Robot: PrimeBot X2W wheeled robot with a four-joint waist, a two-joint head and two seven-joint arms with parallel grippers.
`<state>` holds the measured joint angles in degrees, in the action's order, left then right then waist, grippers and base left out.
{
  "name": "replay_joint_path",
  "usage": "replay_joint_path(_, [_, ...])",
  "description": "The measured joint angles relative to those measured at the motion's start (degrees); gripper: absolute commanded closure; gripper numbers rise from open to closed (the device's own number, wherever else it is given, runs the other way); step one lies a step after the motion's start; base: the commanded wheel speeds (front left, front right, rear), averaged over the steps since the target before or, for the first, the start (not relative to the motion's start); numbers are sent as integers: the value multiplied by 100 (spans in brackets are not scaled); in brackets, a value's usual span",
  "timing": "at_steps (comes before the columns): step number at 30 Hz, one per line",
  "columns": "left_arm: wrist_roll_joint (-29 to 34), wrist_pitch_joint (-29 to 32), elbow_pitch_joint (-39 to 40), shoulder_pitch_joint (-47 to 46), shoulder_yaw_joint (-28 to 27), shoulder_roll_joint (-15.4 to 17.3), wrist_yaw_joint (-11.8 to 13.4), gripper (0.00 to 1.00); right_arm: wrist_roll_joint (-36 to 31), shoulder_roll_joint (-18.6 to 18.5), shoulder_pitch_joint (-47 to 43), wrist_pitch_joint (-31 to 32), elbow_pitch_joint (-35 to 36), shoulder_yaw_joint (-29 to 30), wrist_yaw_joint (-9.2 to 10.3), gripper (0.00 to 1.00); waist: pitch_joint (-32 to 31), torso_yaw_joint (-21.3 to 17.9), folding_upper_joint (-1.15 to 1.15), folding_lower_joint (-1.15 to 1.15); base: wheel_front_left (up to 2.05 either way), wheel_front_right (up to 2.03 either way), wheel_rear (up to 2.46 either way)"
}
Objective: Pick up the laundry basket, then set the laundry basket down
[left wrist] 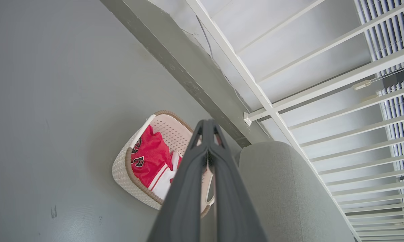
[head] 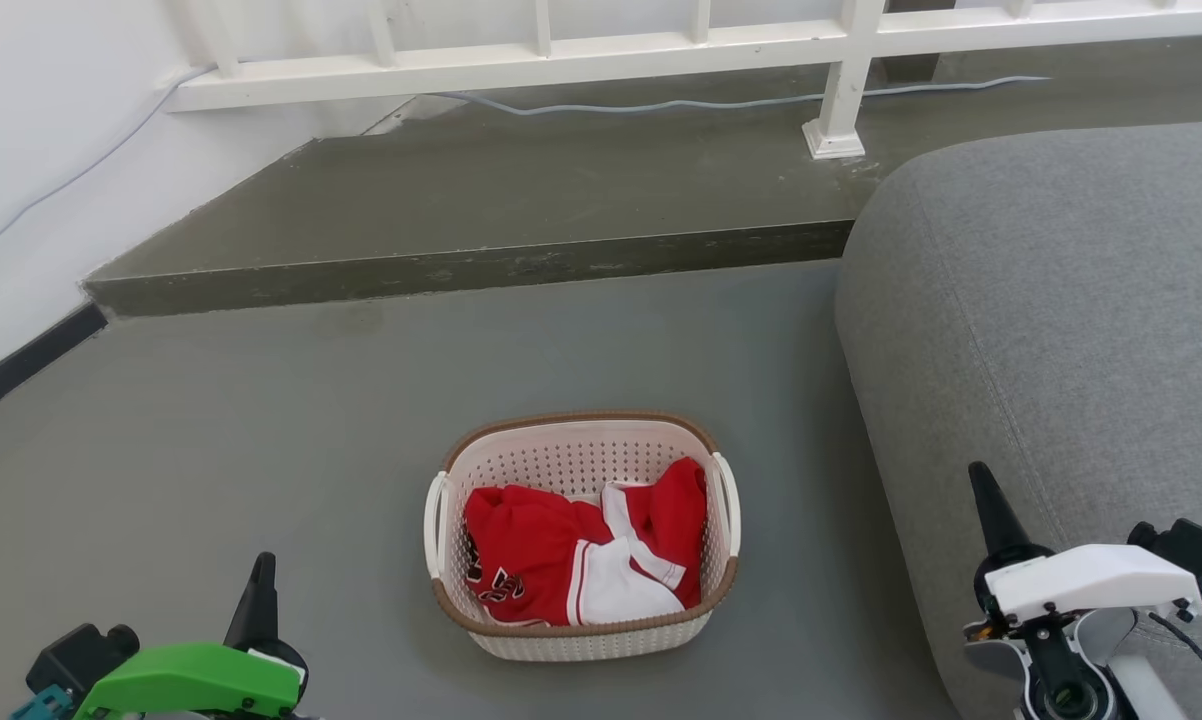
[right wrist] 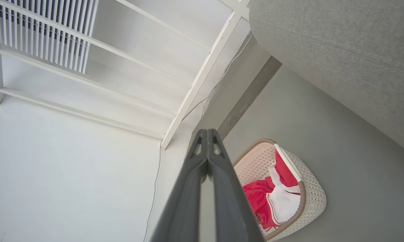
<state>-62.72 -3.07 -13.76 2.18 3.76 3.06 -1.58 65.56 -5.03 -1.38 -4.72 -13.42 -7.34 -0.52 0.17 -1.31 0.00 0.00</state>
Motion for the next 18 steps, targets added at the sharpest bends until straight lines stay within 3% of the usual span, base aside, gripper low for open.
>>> replay_joint_path(18, [-1133,264,-62,-194,-212,2,-200,100,1103,-4,123,257,-52,370,-200,100,0,49,0,0,0,0,0])
